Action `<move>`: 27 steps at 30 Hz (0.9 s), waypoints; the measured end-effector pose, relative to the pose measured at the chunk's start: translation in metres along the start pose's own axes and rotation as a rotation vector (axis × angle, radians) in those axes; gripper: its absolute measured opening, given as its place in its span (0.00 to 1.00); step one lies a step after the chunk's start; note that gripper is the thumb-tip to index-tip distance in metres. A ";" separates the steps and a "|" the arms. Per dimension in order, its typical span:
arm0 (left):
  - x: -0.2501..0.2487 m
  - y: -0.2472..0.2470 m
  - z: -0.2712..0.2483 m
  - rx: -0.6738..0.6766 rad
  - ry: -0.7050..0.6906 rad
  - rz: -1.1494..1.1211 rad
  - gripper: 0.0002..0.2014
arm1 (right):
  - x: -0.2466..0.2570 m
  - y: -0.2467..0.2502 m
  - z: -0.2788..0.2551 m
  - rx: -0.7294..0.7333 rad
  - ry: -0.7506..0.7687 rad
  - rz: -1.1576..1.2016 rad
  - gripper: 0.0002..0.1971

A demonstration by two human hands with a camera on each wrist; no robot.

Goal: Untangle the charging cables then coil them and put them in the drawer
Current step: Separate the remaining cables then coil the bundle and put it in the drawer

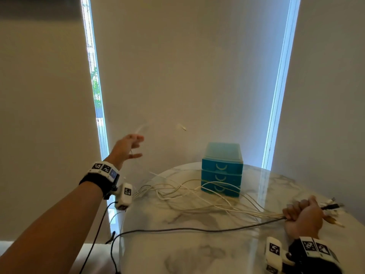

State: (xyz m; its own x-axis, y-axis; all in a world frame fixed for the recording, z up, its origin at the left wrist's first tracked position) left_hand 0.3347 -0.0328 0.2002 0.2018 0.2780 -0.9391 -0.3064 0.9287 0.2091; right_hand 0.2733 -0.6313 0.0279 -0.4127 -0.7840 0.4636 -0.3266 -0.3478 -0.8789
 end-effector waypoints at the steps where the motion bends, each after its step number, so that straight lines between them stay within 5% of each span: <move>1: 0.007 -0.002 -0.002 0.010 0.028 0.127 0.15 | 0.000 -0.002 0.000 0.006 0.004 0.000 0.31; 6: 0.086 0.031 -0.003 -0.111 0.383 0.443 0.14 | 0.000 -0.007 -0.003 0.040 0.005 0.017 0.31; 9: 0.115 0.051 -0.015 -0.117 0.560 0.981 0.35 | 0.001 -0.012 -0.005 0.052 0.011 0.018 0.31; 11: 0.104 0.041 -0.021 -0.094 0.474 1.159 0.39 | 0.001 -0.016 -0.008 0.063 0.020 0.017 0.31; 14: 0.060 -0.004 -0.017 -0.056 0.026 1.260 0.22 | 0.001 -0.020 -0.012 0.076 0.022 0.012 0.30; 16: 0.039 -0.047 -0.023 0.167 -0.188 1.418 0.19 | 0.001 -0.020 -0.011 0.082 0.022 0.005 0.29; 18: 0.028 -0.085 -0.039 0.517 -0.260 1.499 0.16 | 0.001 -0.020 -0.009 0.093 0.017 0.000 0.29; 21: 0.021 -0.117 -0.081 1.084 -0.151 1.275 0.17 | -0.001 -0.022 -0.008 0.130 0.000 -0.004 0.30; 23: -0.002 -0.131 -0.105 1.232 -0.077 0.791 0.16 | -0.001 -0.025 -0.010 0.147 -0.005 -0.007 0.31; 25: -0.025 -0.124 -0.084 1.006 -0.049 0.334 0.20 | -0.003 -0.028 -0.012 0.162 -0.010 0.002 0.32; 27: -0.013 -0.086 -0.034 0.548 0.038 -0.006 0.29 | -0.002 -0.027 -0.013 0.156 -0.017 0.012 0.33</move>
State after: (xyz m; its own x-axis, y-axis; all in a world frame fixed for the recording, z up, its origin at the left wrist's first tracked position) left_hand 0.3268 -0.1243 0.1848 0.1655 0.2728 -0.9477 0.2263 0.9248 0.3057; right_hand 0.2718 -0.6139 0.0518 -0.4010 -0.7964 0.4527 -0.1854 -0.4133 -0.8915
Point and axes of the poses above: each hand's wrist, its own z-axis towards the middle knuckle, its own y-axis out of the back of the hand, x = y × z, the point moved 9 cm from there along z, towards the middle knuckle, and after that the axes turned 15 degrees about z, right-handed, at the moved point
